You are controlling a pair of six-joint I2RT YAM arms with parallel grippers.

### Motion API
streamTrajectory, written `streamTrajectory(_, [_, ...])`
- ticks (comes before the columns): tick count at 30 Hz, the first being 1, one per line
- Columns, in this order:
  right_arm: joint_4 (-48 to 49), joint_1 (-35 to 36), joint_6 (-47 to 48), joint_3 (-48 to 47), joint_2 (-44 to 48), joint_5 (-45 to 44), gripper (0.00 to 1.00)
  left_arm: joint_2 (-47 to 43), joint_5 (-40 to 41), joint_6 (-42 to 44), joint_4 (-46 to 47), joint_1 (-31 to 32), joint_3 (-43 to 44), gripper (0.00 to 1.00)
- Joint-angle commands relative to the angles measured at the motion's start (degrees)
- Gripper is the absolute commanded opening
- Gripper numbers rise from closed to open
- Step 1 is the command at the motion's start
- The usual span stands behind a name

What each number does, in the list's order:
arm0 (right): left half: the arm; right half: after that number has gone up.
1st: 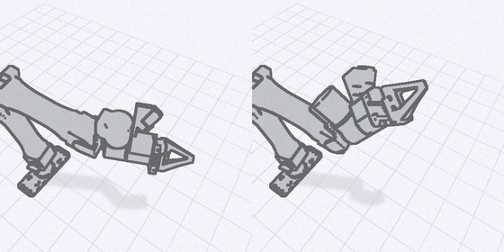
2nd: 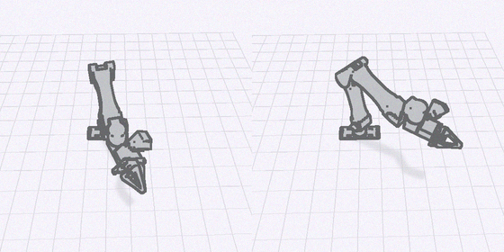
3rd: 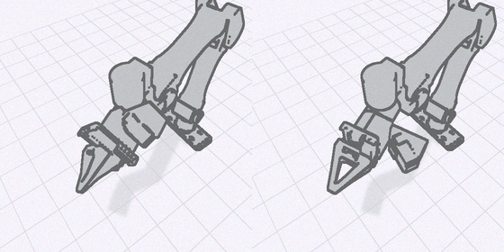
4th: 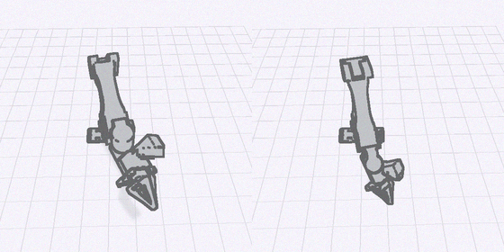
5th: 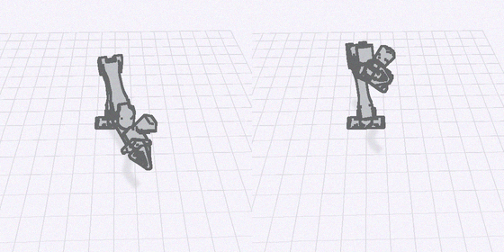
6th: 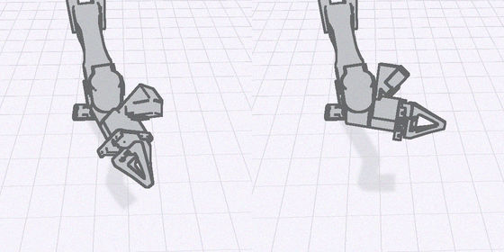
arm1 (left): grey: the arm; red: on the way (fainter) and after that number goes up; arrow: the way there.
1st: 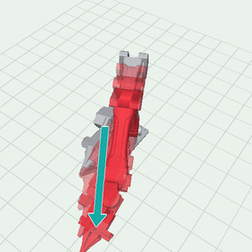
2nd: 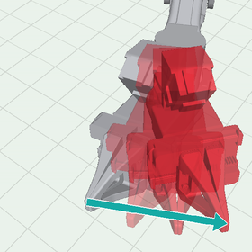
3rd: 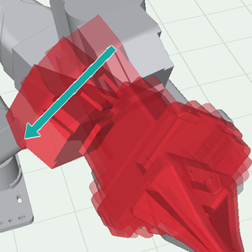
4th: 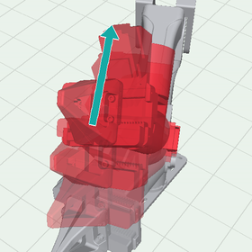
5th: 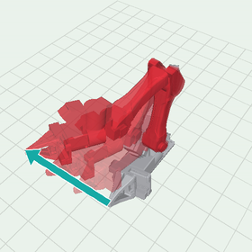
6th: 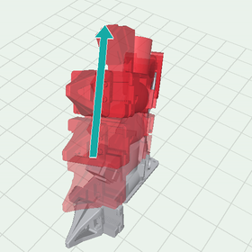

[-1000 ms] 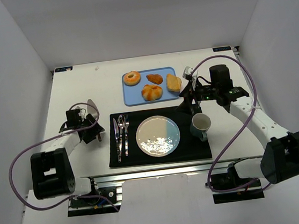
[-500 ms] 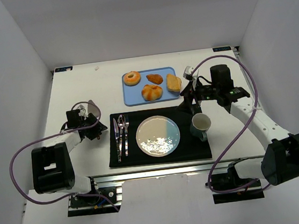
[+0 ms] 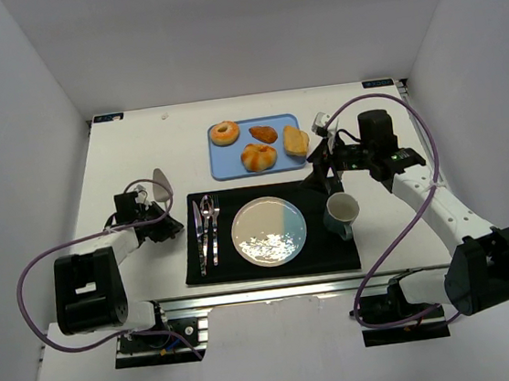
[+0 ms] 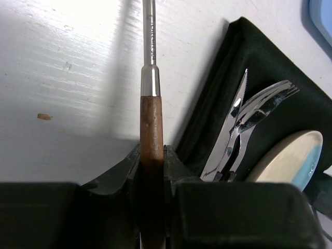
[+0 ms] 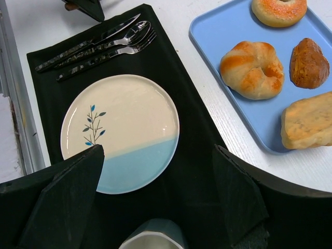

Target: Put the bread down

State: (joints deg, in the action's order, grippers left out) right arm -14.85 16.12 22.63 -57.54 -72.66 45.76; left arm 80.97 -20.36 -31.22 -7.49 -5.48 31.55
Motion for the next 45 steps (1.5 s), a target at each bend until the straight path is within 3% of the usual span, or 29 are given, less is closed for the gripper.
streamTrajectory(1, [1.58, -0.3, 0.48, -0.65, 2.17, 0.12, 0.89, -2.57, -0.56, -0.24, -0.86, -0.59, 0.18, 0.15])
streamTrajectory(4, [1.49, -0.39, 0.66, -0.56, 2.53, -0.05, 0.89, -4.14, -0.38, -0.15, -2.87, -0.77, 1.49, 0.0])
streamTrajectory(9, [1.05, -0.74, 0.83, -0.38, 3.23, -0.23, 0.89, -9.07, -2.66, 1.34, -7.8, -0.68, 8.76, 0.0])
streamTrajectory(14, [1.05, -1.27, 0.4, -0.03, 3.84, -0.76, 0.89, -12.41, -10.9, 0.29, -12.64, -0.33, 16.87, 0.0])
streamTrajectory(17, [2.19, -1.79, -1.97, 0.06, 4.28, -2.42, 0.89, -11.54, -14.61, -2.69, -11.85, 2.74, 19.6, 0.0])
streamTrajectory(19, [5.26, -2.14, -4.95, 0.41, 5.07, -6.37, 0.88, -8.38, -16.55, -3.14, -12.89, 8.53, 22.04, 0.0])
streamTrajectory(20, [6.23, -2.41, -7.14, 0.41, 5.42, -7.34, 0.84, -7.07, -16.38, -3.06, -13.51, 10.55, 23.11, 0.0])
streamTrajectory(21, [7.02, -3.02, -7.86, 0.5, 6.04, -8.31, 0.7, -4.62, -15.77, -3.05, -14.04, 13.88, 24.07, 0.0])
streamTrajectory(23, [9.57, -3.55, -9.61, 0.67, 7.0, -8.93, 0.5, -2.76, -15.76, -3.49, -14.84, 15.58, 25.84, 0.0])
streamTrajectory(24, [10.27, -3.73, -9.97, 0.76, 7.18, -9.11, 0.34, -1.44, -15.94, -3.84, -14.32, 16.02, 25.93, 0.0])
streamTrajectory(25, [10.89, -3.81, -10.41, 0.67, 7.27, -9.11, 0.31, -0.82, -16.11, -4.28, -13.01, 15.93, 26.37, 0.0])
streamTrajectory(31, [12.04, -3.9, -12.7, 1.81, 7.01, -9.02, 0.33, 9.87, -21.55, -7.0, -8.87, 16.02, 32.51, 0.0])
streamTrajectory(38, [12.39, -4.08, -12.79, 2.96, 7.36, -9.63, 0.35, 25.09, -26.39, -6.05, -11.58, 16.64, 44.11, 0.0])
streamTrajectory(45, [13.44, -4.17, -12.7, 4.01, 7.63, -10.6, 0.36, 32.83, -28.24, -5.52, -14.57, 16.99, 50.52, 0.0])
